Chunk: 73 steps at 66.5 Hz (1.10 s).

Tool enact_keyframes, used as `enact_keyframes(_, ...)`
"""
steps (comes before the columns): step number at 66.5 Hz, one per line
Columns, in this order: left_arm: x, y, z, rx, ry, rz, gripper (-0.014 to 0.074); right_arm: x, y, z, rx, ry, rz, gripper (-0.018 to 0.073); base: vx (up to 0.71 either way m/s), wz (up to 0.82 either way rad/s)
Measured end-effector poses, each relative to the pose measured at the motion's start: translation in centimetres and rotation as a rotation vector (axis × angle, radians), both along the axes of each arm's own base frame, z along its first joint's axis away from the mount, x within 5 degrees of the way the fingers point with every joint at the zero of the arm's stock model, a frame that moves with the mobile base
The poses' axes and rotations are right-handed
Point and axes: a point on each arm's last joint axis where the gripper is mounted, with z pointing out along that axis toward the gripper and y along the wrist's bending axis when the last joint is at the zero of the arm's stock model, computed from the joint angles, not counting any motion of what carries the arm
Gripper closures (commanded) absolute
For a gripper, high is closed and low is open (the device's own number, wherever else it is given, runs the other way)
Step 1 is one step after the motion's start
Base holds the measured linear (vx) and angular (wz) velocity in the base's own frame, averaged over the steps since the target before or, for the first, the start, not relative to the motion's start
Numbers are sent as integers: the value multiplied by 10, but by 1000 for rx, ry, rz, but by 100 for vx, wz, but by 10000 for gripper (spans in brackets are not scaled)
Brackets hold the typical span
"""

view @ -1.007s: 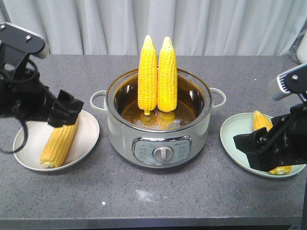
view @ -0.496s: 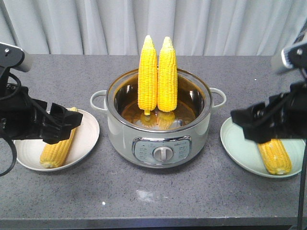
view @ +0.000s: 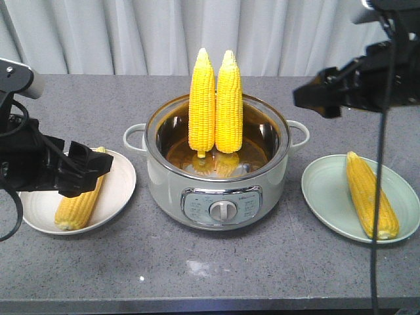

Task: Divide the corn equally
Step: 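Raise the right gripper and reach it over the pot toward the corn, then grasp the tip of an upright corn cob with the right gripper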

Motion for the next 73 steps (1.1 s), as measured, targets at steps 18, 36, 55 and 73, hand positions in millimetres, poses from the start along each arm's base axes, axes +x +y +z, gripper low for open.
enact_keyframes(18, 0, 0, 0, 0, 0, 0, 38, 60, 19, -13, 58, 2, 99, 25, 0, 0)
enact_keyframes(36, 0, 0, 0, 0, 0, 0, 38, 105, 30, -32, 97, 23, 145, 25, 0, 0)
enact_keyframes(55, 0, 0, 0, 0, 0, 0, 38, 139, 40, -48, 150, 31, 173, 25, 0, 0)
enact_keyframes(73, 0, 0, 0, 0, 0, 0, 38, 164, 48, -68, 198, 70, 203, 25, 0, 0)
